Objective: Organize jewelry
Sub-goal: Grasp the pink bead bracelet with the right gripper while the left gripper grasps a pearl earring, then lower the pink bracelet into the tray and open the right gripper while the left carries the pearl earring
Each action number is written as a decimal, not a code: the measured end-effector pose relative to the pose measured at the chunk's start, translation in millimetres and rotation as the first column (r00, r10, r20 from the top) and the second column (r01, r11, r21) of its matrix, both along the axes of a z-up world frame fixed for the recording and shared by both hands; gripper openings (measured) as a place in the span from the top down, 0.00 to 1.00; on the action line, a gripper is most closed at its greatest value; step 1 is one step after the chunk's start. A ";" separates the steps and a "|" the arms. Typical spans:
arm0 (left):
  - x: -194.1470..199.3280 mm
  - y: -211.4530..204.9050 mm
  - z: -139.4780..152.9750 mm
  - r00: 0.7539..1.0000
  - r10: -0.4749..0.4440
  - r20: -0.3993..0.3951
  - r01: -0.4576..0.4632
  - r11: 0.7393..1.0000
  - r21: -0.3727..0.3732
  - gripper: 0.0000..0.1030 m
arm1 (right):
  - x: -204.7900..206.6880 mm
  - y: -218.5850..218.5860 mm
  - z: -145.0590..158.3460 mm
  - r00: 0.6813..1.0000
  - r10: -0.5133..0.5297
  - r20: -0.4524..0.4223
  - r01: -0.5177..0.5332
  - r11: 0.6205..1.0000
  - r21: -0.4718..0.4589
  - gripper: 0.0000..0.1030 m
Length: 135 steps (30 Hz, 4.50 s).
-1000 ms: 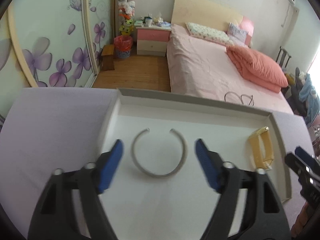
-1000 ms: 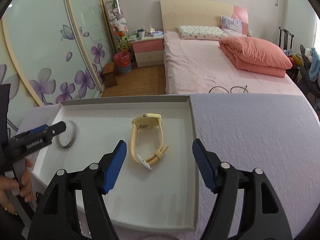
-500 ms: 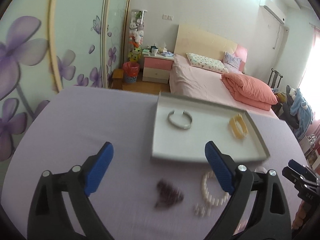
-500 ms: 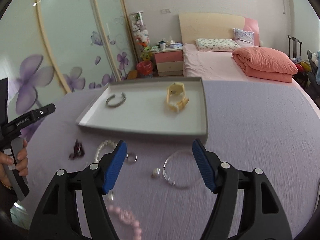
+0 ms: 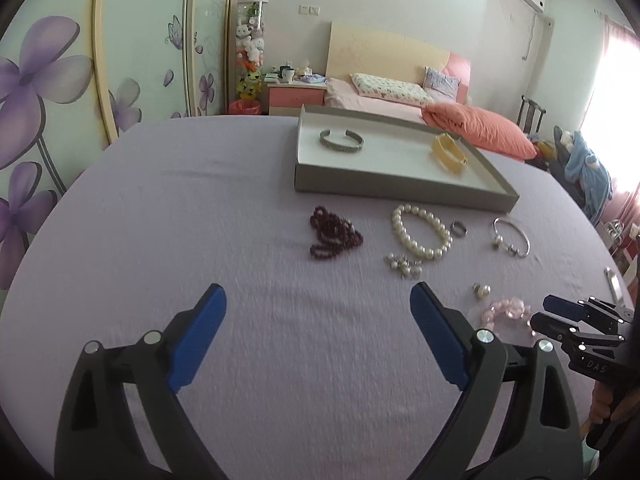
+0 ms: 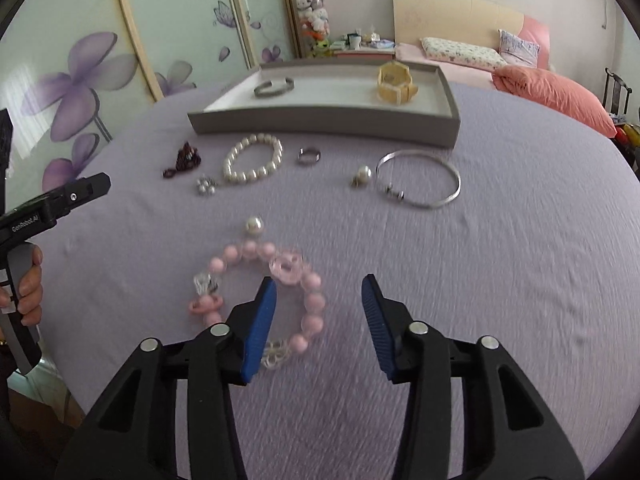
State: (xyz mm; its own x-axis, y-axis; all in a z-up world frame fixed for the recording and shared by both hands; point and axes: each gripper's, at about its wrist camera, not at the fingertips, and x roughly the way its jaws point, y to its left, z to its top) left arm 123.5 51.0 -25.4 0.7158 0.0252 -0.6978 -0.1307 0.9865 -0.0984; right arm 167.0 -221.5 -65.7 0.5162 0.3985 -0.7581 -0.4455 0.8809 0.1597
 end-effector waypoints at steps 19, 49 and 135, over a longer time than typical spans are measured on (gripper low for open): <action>-2.6 -27.1 -19.7 0.997 -0.068 -0.045 0.069 0.997 0.028 0.10 | -12.5 19.8 -6.8 0.998 0.034 0.060 -0.027 0.992 -0.125 0.87; 60.9 -161.8 -49.1 0.973 -0.204 -0.111 0.211 0.976 0.057 0.51 | -5.0 -68.0 25.6 0.982 -0.167 0.086 0.163 0.985 0.057 0.87; 183.6 -13.3 8.8 1.000 -0.019 0.004 0.019 0.999 0.033 0.87 | 188.0 24.6 52.3 0.975 -0.206 0.077 0.202 0.978 0.055 0.55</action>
